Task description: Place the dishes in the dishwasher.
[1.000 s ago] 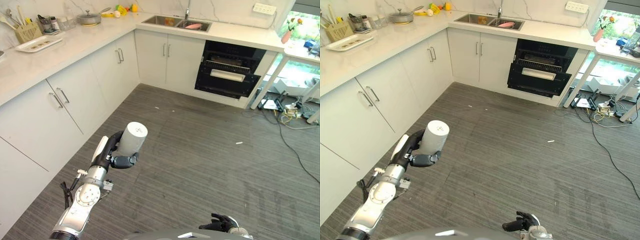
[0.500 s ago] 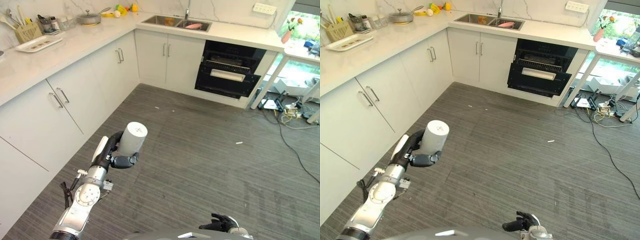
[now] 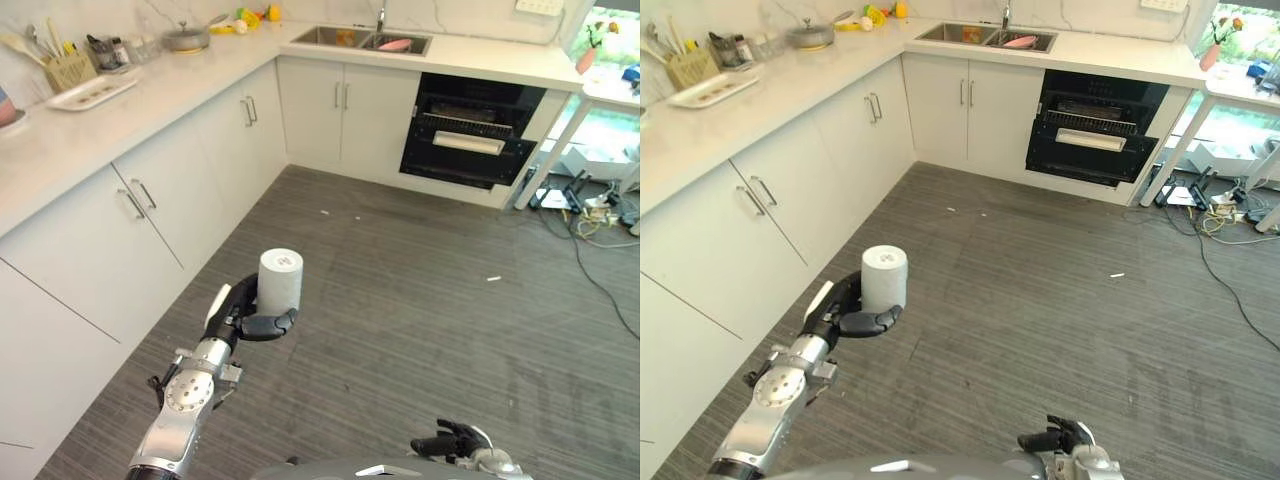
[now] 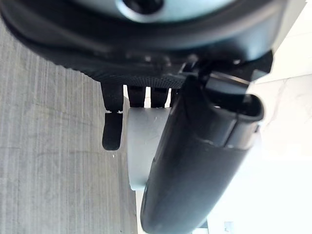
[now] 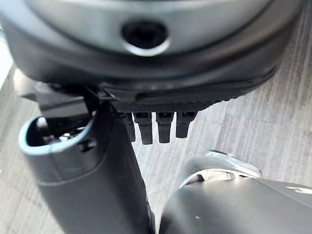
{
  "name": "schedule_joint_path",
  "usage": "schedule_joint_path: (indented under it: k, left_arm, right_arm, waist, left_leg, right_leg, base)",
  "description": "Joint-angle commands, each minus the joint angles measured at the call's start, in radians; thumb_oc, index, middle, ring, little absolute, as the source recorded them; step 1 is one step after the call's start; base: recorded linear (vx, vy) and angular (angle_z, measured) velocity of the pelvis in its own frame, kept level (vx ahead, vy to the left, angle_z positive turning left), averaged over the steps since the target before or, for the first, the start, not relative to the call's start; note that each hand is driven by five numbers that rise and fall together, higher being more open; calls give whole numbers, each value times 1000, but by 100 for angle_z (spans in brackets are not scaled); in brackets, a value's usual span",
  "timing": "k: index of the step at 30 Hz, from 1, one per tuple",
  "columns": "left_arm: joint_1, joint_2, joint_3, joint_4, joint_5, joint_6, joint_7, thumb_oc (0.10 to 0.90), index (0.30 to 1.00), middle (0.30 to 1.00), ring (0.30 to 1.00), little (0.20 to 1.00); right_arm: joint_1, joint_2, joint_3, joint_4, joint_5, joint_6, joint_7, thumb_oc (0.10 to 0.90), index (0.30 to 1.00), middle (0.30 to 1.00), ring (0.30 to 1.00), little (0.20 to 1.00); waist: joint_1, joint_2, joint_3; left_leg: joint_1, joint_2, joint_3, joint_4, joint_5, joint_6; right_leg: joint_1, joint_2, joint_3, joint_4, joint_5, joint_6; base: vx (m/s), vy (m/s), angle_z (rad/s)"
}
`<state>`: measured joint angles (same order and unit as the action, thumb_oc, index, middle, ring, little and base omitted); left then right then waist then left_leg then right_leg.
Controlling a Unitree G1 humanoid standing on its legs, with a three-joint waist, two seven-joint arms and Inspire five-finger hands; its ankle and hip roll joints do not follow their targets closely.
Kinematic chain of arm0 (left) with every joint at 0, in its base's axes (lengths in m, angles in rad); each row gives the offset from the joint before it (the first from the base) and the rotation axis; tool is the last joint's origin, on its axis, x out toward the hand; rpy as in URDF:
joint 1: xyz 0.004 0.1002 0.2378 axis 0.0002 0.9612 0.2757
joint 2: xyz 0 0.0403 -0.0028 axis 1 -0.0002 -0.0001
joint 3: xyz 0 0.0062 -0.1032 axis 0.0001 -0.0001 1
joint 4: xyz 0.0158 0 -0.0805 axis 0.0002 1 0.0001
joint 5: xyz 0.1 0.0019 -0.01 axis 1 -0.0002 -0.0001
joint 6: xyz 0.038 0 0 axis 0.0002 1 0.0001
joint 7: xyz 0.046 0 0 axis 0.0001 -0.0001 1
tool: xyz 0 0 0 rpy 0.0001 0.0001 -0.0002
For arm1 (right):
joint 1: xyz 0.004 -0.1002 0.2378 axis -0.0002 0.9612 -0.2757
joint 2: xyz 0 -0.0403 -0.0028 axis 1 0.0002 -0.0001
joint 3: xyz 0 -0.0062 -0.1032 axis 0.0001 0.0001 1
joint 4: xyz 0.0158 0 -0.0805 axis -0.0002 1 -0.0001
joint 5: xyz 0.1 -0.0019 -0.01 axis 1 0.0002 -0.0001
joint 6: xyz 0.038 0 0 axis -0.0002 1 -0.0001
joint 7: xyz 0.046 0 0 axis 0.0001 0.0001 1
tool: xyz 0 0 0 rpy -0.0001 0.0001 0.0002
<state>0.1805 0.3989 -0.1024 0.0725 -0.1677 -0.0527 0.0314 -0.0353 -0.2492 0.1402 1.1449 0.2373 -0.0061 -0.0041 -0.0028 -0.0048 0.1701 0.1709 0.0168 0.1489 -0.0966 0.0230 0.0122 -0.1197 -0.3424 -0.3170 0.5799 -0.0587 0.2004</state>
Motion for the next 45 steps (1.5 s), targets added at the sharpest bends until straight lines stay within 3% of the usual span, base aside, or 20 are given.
schedule_joint_path:
  k: [1, 6, 9, 13, 15, 18, 21, 22, 23, 25, 27, 28, 29, 30, 34, 38, 40, 42, 43, 45]
  left_arm:
    - [-56, 25, 28, -137, -47, -93, 15, 400, 300, 300, 300, 300]
    - [-102, 40, 34, -112, -31, -97, 21, 400, 300, 300, 300, 300]
    - [-104, 32, 42, -101, -10, -93, 22, 400, 300, 300, 300, 300]
    - [-102, 23, 28, -87, -12, -95, 25, 400, 300, 300, 300, 300]
    - [-89, 34, 34, -93, -19, -99, 24, 400, 300, 300, 300, 300]
    - [-70, 55, 51, -104, -41, -100, 27, 400, 300, 300, 300, 300]
    - [-71, 66, 63, -112, -56, -96, 46, 400, 300, 300, 300, 300]
    - [-68, 66, 62, -116, -58, -98, 45, 400, 300, 300, 300, 300]
    - [-68, 66, 62, -117, -58, -97, 45, 400, 300, 300, 300, 300]
    - [-49, 66, 66, -123, -55, -100, 40, 400, 300, 300, 300, 300]
    - [-36, 70, 74, -127, -47, -100, 43, 400, 300, 300, 300, 300]
    - [-36, 70, 74, -127, -47, -100, 43, 400, 300, 300, 300, 300]
    - [-35, 70, 83, -121, -38, -103, 53, 400, 300, 300, 300, 300]
    - [-37, 75, 85, -117, -29, -104, 58, 400, 300, 300, 300, 300]
    - [-7, 77, 110, -122, -20, -95, 51, 400, 300, 300, 300, 300]
    - [-2, 110, 114, -108, 8, -83, 46, 400, 300, 300, 300, 300]
    - [-14, 148, 110, -106, 40, -82, 52, 400, 300, 300, 300, 300]
    - [-16, 150, 112, -109, 34, -83, 55, 400, 300, 300, 300, 300]
    - [-30, 162, 113, -119, 48, -80, 70, 400, 300, 300, 300, 300]
    - [-47, 149, 101, -127, 56, -87, 72, 400, 300, 300, 300, 300]
  right_arm:
    - [-39, -6, 30, -55, -1, -32, -21, 800, 900, 900, 900, 900]
    - [-38, -4, 24, -104, -12, -26, -22, 800, 900, 900, 900, 900]
    - [-26, 0, 16, -98, -22, -22, -16, 800, 900, 900, 900, 900]
    - [-6, -8, 12, -92, -15, -30, -17, 800, 900, 900, 900, 900]
    - [-6, -10, 20, -101, -10, -35, -16, 800, 900, 900, 900, 900]
    - [-7, -20, 46, -156, -13, -45, -21, 800, 900, 900, 900, 900]
    - [-35, -43, 19, -199, 19, -54, -58, 800, 900, 900, 900, 900]
    - [-44, -50, 18, -221, 33, -63, -71, 800, 900, 900, 900, 900]
    - [-43, -50, 18, -221, 33, -62, -71, 800, 900, 900, 900, 900]
    - [-49, -52, 27, -254, 30, -74, -64, 800, 900, 900, 900, 900]
    - [-51, -59, 28, -274, 21, -82, -69, 800, 900, 900, 900, 900]
    - [-51, -59, 28, -274, 21, -82, -69, 800, 900, 900, 900, 900]
    - [-66, -57, 35, -277, 17, -91, -78, 800, 900, 900, 900, 900]
    - [-73, -57, 38, -273, 17, -95, -81, 800, 900, 900, 900, 900]
    - [-64, -39, 29, -284, 25, -93, -77, 800, 900, 900, 900, 900]
    - [-40, -12, 22, -303, 17, -93, -71, 800, 900, 900, 900, 900]
    - [-28, 15, -3, -347, 23, -95, -75, 800, 900, 900, 900, 900]
    - [-28, 21, -4, -364, 18, -93, -75, 800, 900, 900, 900, 900]
    - [-35, 25, -10, -390, -3, -98, -86, 800, 900, 900, 900, 900]
    - [-35, 17, -35, -433, 12, -108, -100, 800, 900, 900, 900, 900]
  waist:
    - [-2, 4, -11]
    - [-39, -14, 0]
    - [-48, -25, -16]
    - [-81, -11, -44]
    - [-79, 4, -51]
    - [-53, -8, -40]
    - [-20, -62, -1]
    - [7, -69, 7]
    - [11, -67, 7]
    - [39, -63, 2]
    - [62, -43, 1]
    - [63, -44, 2]
    - [93, -35, 9]
    - [98, -34, 14]
    - [98, -18, -12]
    - [112, -32, -37]
    - [66, -30, -29]
    - [59, -2, -25]
    - [40, 17, -12]
    - [13, -1, -3]
  left_leg:
    - [20, -23, 33, 48, -138, 0]
    - [97, -12, -20, 22, -187, -45]
    - [159, -17, -40, 9, -236, -55]
    - [203, 20, -93, 90, -285, -66]
    - [172, 48, -79, 211, -212, -99]
    - [9, 88, -63, 583, 27, -176]
    - [-205, 137, 20, 885, 58, -172]
    - [-308, 152, 69, 814, -24, -139]
    - [-306, 156, 72, 818, -29, -139]
    - [-338, 141, 87, 597, -74, -100]
    - [-369, 182, 76, 309, 30, -121]
    - [-365, 180, 77, 305, 33, -121]
    - [-386, 198, 18, 97, 103, -141]
    - [-408, 222, 7, 39, 134, -156]
    - [-413, 273, 100, 27, 170, -165]
    - [-387, 214, 86, 62, 193, -118]
    - [-330, 159, 97, 87, 121, -47]
    - [-307, 169, 99, 83, 107, -32]
    - [-244, 146, 118, 64, 74, -11]
    - [-202, 91, 108, 67, 41, -16]
  right_leg:
    - [-34, 98, -43, -328, 124, -32]
    - [-112, 72, -41, -609, 225, 8]
    - [-100, 64, -103, -643, 251, 16]
    - [-74, 110, -84, -572, 238, -15]
    - [-46, 148, -94, -550, 202, -46]
    - [54, 210, -111, -581, 143, -116]
    - [135, 210, -119, -626, 96, -157]
    - [189, 226, -99, -655, 73, -150]
    - [190, 229, -96, -654, 72, -150]
    - [218, 231, -66, -663, 51, -128]
    - [256, 246, -59, -667, 18, -108]
    - [257, 245, -59, -667, 18, -108]
    - [299, 259, -34, -667, -17, -98]
    - [312, 265, -26, -667, -31, -93]
    - [360, 280, 0, -667, -59, -78]
    - [331, 249, 52, -425, -89, -56]
    - [184, 182, 88, -61, 112, 34]
    - [119, 173, 88, 55, 136, 37]
    - [23, 125, 30, 167, 158, 47]
    - [-5, 155, -19, -35, 103, 8]
  base:
    - [328, -67, -7]
    - [322, -76, 34]
    - [379, -45, 32]
    - [577, -108, 68]
    - [423, -126, 66]
    - [395, -246, -5]
    - [361, -225, -21]
    - [399, -52, -35]
    - [493, 87, -21]
    - [371, 204, -31]
    - [378, 206, -51]
    - [488, 233, -47]
    - [474, 213, -20]
    - [577, 287, -26]
    - [345, 223, -53]
    - [439, 380, -74]
    - [375, 480, -40]
    - [223, 356, 31]
    - [360, 382, 36]
    - [537, 324, -16]
